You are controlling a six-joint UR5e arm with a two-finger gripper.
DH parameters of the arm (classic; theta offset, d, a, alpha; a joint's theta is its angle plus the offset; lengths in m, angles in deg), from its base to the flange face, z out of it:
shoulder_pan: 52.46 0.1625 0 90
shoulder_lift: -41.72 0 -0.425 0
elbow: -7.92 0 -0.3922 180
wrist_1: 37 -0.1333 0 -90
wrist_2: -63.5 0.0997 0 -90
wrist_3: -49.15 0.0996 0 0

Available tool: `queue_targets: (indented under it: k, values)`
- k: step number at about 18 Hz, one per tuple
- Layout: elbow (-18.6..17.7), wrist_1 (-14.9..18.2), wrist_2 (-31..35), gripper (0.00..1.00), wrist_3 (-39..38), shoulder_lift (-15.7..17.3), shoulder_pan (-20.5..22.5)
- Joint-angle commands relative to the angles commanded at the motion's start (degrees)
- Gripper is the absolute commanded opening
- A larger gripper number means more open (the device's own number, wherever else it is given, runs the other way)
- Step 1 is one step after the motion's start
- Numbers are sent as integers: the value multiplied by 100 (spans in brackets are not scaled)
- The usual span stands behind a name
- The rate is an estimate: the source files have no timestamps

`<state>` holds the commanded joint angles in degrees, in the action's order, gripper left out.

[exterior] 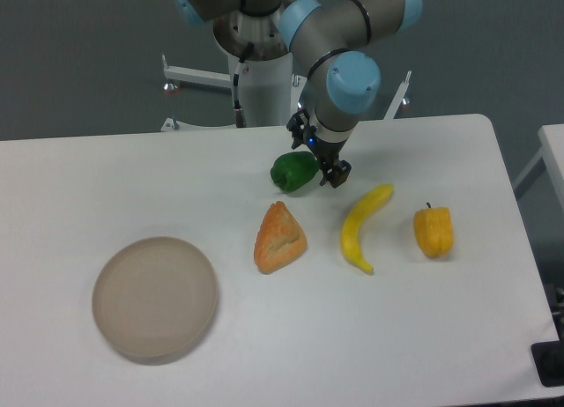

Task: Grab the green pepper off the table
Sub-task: 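Move the gripper over the green bell pepper and lower it, then close the gripper on the green bell pepper, then carry the green pepper over the banana toward the yellow pepper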

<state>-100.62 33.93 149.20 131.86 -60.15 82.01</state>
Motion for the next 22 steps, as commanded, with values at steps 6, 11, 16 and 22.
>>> queue_targets:
  k: [6, 11, 16, 22]
  values:
    - [-62, -158, -9, 50, -17, -149, -149]
    - [349, -54, 61, 6, -9, -141, -88]
    - [1788, 622, 404, 6, 79, -464, 289]
    - [3011, 720, 535, 4, 70, -1282, 281]
